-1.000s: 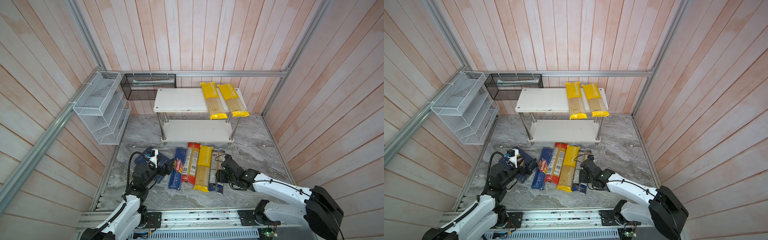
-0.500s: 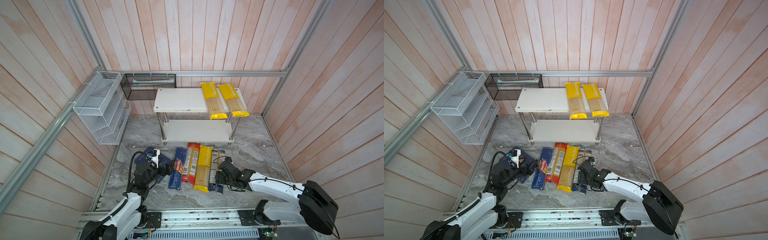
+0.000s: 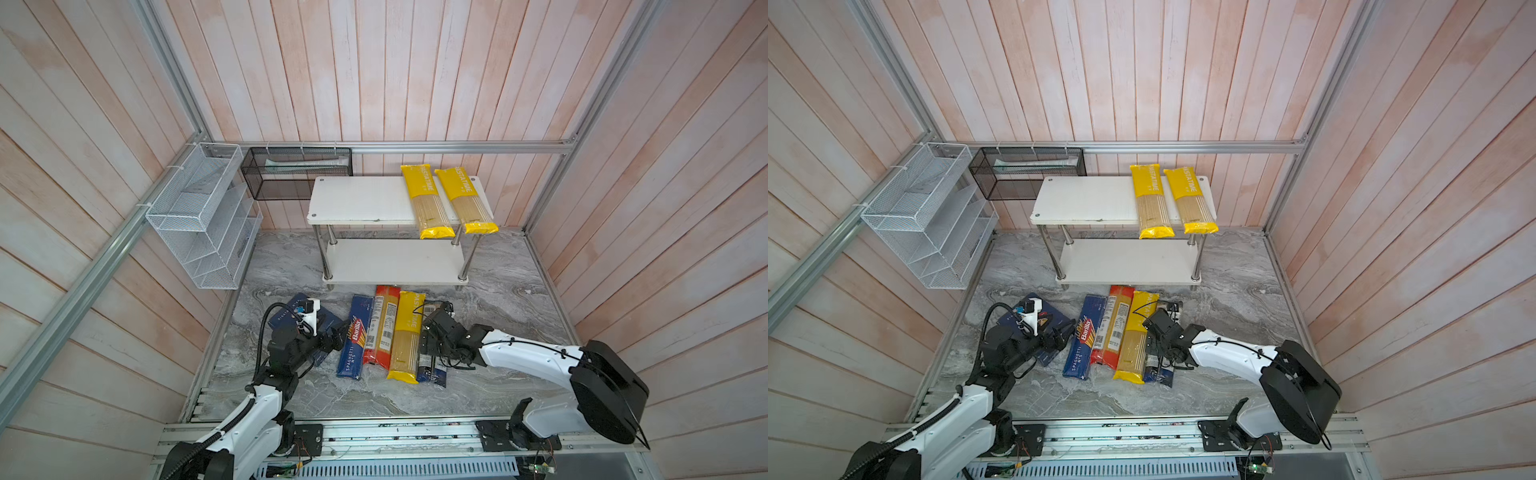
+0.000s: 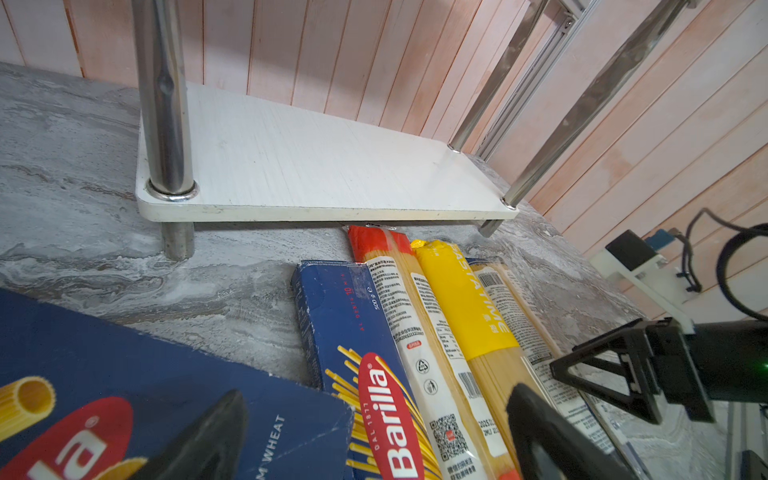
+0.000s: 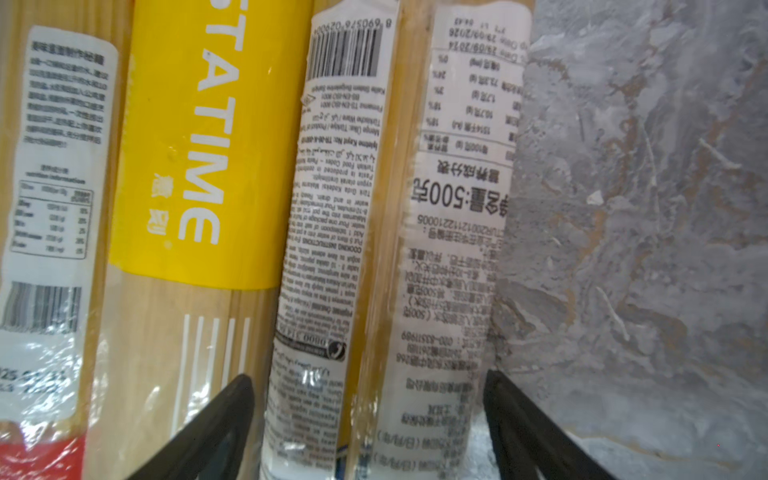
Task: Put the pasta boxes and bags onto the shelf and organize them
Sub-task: 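Lower the right gripper onto the clear white-labelled spaghetti pack's end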
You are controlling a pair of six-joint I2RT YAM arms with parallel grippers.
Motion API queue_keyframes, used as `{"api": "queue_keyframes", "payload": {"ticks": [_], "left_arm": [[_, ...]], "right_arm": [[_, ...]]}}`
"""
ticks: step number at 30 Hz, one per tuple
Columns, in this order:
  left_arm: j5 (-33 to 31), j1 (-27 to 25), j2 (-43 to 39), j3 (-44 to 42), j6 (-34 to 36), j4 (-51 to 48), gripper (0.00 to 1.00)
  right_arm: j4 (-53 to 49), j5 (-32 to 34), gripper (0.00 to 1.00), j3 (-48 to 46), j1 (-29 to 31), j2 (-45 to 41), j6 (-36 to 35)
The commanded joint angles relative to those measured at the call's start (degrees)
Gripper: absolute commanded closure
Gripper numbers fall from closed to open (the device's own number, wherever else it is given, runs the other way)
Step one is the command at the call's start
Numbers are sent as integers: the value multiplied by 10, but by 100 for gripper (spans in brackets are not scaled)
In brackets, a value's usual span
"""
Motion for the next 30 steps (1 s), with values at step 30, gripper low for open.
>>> {"api": "queue_keyframes", "payload": {"ticks": [30], "left_arm": [[7,-2,-3,10,3,9,0]], "right_arm": [[-74,29,5,3,-9,-40,-43]]}}
